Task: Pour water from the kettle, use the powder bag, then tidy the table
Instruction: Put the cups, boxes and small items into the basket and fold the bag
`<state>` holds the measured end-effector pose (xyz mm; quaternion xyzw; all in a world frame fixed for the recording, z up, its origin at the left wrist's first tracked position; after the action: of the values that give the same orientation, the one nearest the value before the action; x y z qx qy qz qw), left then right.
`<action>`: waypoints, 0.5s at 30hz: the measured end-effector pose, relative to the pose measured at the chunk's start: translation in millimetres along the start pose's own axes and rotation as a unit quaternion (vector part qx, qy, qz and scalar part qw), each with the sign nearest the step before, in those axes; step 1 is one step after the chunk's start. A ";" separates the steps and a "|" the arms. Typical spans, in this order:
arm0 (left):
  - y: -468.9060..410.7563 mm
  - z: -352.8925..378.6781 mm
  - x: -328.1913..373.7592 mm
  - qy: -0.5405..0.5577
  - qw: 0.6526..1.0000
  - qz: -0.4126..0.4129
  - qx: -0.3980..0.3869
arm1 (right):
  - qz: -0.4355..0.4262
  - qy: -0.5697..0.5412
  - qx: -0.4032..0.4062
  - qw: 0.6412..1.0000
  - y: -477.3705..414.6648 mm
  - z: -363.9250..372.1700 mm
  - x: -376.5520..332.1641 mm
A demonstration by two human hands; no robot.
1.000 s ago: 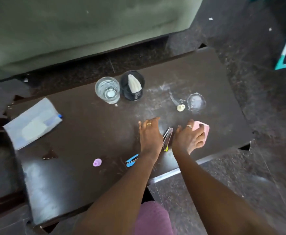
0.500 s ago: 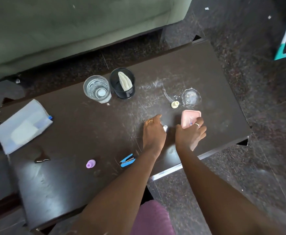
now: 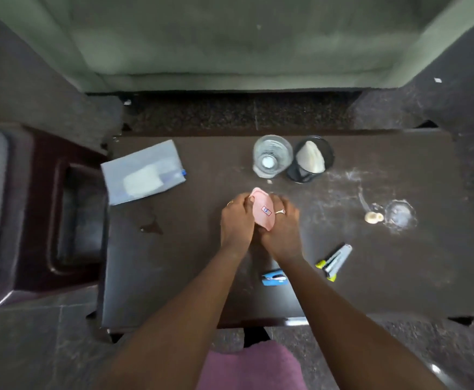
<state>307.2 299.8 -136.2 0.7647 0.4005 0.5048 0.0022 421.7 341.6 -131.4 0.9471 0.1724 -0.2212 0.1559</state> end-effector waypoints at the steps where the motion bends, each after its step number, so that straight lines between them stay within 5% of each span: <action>1: -5.1 -23.4 -10.7 0.013 0.999 -0.016 0.027 | -0.011 -0.006 -0.015 1.000 -3.9 8.3 -19.1; 7: -18.7 -161.0 -51.2 0.101 0.964 -0.088 0.228 | -0.082 -0.066 -0.043 0.994 -23.5 43.3 -149.5; 15: -8.4 -352.9 -100.1 0.211 0.842 -0.172 0.466 | -0.154 -0.219 -0.123 0.956 -27.2 82.3 -353.9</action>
<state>12.1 102.4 -43.8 0.4698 0.7043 0.3990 -0.3521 82.6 244.0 -40.3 0.8110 0.3038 -0.4216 0.2688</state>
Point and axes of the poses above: each hand's wrist, its own y-axis away from the middle knuckle, its own z-axis out of the palm, x = y × z, the point moved 8 cm from there along -y, towards the middle knuckle, and after that the axes turned 5 degrees about y, right-handed, at the moved point
